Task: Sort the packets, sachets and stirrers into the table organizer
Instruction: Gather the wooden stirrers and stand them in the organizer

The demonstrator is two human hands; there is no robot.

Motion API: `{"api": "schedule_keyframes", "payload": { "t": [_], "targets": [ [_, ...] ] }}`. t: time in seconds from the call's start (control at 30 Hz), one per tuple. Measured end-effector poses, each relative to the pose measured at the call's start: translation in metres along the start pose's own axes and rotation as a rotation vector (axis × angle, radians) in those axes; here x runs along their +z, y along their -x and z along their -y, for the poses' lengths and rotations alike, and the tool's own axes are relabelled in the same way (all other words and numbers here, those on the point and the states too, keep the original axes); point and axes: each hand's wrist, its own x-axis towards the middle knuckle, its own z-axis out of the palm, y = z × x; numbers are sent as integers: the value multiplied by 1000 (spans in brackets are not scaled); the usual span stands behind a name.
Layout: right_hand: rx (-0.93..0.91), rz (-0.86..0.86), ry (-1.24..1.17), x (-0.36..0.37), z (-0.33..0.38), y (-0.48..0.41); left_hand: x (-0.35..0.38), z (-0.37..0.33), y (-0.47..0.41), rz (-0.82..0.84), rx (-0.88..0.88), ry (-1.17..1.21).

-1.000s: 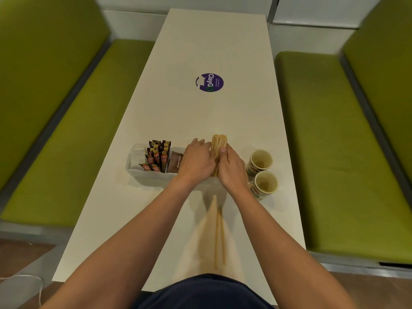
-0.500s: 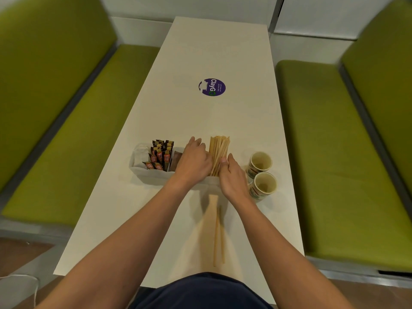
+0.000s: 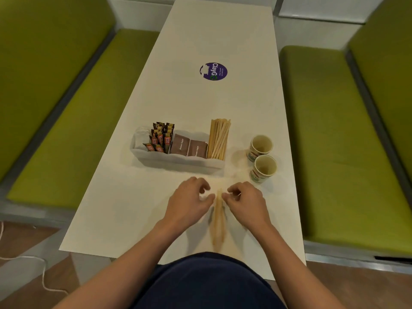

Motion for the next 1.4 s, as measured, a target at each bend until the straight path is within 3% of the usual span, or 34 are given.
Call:
{"api": "schedule_keyframes", "payload": {
  "t": [0.13,0.8,1.03,1.13,1.27,1.4],
  "targets": [
    [-31,13,66,9,-6,5,19,3,12,146,-82,-112],
    [-46,42,475,10,16,2,11,-22,1,219,-74,-529],
    [-43,30,386,-1,20,1,-4,-13,-8,240,-44,-546],
    [-49,-5,207,-6,11,4,-15,-13,-12,188,-42,-425],
    [-22,-23,-158,-12,4,9,-53,-30,-35,-62,64,-67],
    [1,-83,-308,-14,7,9,-88,-57,-69,-275,114,284]
  ]
}}
